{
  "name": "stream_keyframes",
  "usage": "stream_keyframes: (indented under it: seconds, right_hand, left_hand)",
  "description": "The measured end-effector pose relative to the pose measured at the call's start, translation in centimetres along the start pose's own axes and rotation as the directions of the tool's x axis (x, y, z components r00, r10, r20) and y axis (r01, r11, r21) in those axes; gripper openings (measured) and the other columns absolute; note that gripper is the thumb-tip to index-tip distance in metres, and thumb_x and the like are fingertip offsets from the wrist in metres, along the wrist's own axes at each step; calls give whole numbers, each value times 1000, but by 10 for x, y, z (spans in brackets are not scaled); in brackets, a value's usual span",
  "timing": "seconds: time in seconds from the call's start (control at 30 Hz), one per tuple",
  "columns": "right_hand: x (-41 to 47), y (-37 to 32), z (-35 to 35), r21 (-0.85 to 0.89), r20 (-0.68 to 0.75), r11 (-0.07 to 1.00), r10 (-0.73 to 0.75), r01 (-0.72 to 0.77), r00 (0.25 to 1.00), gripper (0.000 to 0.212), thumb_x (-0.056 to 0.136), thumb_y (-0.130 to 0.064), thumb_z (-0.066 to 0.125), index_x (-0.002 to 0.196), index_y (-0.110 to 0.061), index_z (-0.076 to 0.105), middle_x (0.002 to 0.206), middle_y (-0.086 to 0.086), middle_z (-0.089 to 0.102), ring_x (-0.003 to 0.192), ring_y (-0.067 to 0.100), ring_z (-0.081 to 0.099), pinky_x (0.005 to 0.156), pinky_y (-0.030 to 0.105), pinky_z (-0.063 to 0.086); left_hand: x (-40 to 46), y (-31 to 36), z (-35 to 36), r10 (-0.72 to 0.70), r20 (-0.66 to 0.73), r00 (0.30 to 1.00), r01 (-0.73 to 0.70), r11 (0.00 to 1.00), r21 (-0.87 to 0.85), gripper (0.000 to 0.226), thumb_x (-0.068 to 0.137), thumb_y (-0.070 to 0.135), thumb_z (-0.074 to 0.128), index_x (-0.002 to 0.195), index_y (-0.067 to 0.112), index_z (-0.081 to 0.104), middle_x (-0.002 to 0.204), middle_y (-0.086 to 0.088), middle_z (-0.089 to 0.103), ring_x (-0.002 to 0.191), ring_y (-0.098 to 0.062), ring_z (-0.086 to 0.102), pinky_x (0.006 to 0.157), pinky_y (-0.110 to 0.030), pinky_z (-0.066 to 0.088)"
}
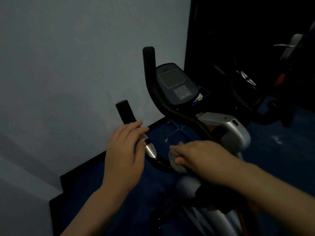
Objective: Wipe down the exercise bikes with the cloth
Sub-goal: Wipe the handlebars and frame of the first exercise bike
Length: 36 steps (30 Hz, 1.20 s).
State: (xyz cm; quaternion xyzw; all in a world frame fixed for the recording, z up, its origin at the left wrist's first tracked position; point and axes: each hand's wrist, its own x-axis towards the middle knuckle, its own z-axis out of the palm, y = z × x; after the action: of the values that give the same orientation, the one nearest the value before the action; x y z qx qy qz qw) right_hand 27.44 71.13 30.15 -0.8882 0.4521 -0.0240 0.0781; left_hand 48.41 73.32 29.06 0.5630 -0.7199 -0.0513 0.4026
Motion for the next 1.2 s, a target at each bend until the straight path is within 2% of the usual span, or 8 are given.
stream_keyframes:
  seconds: [0.2,0.43,0.57,0.67,0.77,0.97,1.07,1.2]
  right_hand:
    - [8,-62,29,192,-361,937,344,-292,866,31,98,-45,35,124,-37,50,102,-10,67,88,11,62,67,26,42]
    - [45,-129,45,507,-589,710,699,-489,405,33,90,-26,63,122,-28,62,101,-10,71,89,6,64,75,15,38]
    - [31,-117,50,565,-472,720,683,-404,557,51,94,-45,47,142,-44,30,127,-23,53,108,-7,47,86,12,33]
    - [26,-119,56,544,-470,717,690,-436,550,42,92,-53,43,130,-36,46,123,-18,55,109,0,50,95,23,40]
    - [59,-124,46,471,-507,705,708,-529,492,31,95,-51,37,115,-34,53,99,-14,62,87,8,56,75,25,37]
    - [56,-111,45,405,-502,841,532,-359,682,48,92,-47,53,135,-27,49,136,-10,55,104,8,61,81,26,47]
    - [45,-112,57,310,-599,856,513,-413,614,49,87,-45,61,131,-24,55,130,-6,60,87,11,68,69,30,52]
    - [94,-118,28,441,-482,755,656,-486,581,43,95,-54,31,128,-30,46,112,-10,65,86,12,64,72,31,49]
  left_hand:
    - [23,-35,-21,166,-26,986,-168,981,-100,32,90,9,49,118,12,65,137,-1,53,126,-20,46,109,-36,33]
    - [50,-47,-20,236,64,970,-215,949,-232,47,94,13,44,141,15,43,154,2,32,144,-14,24,119,-28,17]
    - [53,-52,-17,234,56,971,-212,943,-258,44,95,14,43,138,13,47,144,6,41,141,-7,26,117,-15,14]
    - [56,-53,-18,207,-9,978,-201,939,-279,40,93,10,45,132,14,51,130,11,47,127,5,35,109,-6,20]
    - [56,-48,-19,158,-11,987,-154,945,-290,39,92,10,44,131,16,52,127,13,47,121,14,36,104,-2,22]
    - [50,-49,-14,162,-15,987,-161,954,-253,39,91,7,45,128,13,55,137,5,49,135,-5,37,116,-22,25]
    - [51,-50,-16,159,-13,987,-155,941,-301,36,94,14,44,127,17,56,138,8,50,137,-3,36,115,-20,25]
    - [57,-54,-23,95,-20,995,-94,892,-442,33,94,13,45,120,26,59,135,20,52,131,0,44,109,-13,31]
